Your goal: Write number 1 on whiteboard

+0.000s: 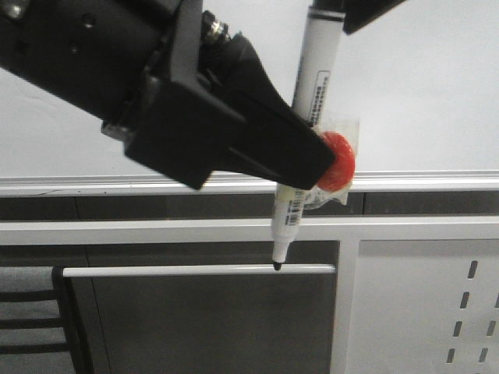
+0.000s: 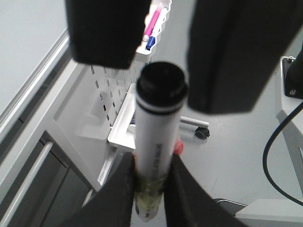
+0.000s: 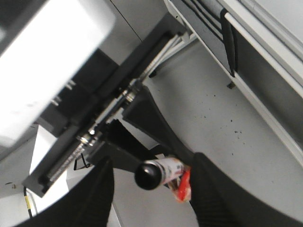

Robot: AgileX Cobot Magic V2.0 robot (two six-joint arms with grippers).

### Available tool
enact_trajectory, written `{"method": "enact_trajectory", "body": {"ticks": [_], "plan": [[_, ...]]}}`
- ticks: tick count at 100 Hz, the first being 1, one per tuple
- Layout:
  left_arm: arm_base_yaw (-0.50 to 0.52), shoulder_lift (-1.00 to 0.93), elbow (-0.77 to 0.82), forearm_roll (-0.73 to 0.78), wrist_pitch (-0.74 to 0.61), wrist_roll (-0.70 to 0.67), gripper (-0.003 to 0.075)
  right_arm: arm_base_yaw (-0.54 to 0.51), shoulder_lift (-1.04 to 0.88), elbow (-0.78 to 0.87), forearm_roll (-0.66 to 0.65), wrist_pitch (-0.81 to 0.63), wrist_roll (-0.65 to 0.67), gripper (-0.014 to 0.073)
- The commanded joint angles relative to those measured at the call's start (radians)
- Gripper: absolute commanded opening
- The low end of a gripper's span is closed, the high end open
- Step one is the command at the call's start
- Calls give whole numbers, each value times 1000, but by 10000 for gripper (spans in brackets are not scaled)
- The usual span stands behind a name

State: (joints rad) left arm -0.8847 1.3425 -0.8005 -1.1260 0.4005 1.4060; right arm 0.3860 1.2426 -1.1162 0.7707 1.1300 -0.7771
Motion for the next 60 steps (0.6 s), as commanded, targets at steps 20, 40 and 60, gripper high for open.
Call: {"method": "enact_trajectory", "body": {"ticks": [20,40,60], "plan": [[-6,-21,-24,-26,-31,-11,-20,3,2,-35,24,-12,-1,274],[-6,-21,-43,-26,-45,-11,-20,3,20,-35,24,-1,-10,6],[-6,-21,-53,-28,-47,-13,-18,3,24,-35,24,-8,-10,-60]]}}
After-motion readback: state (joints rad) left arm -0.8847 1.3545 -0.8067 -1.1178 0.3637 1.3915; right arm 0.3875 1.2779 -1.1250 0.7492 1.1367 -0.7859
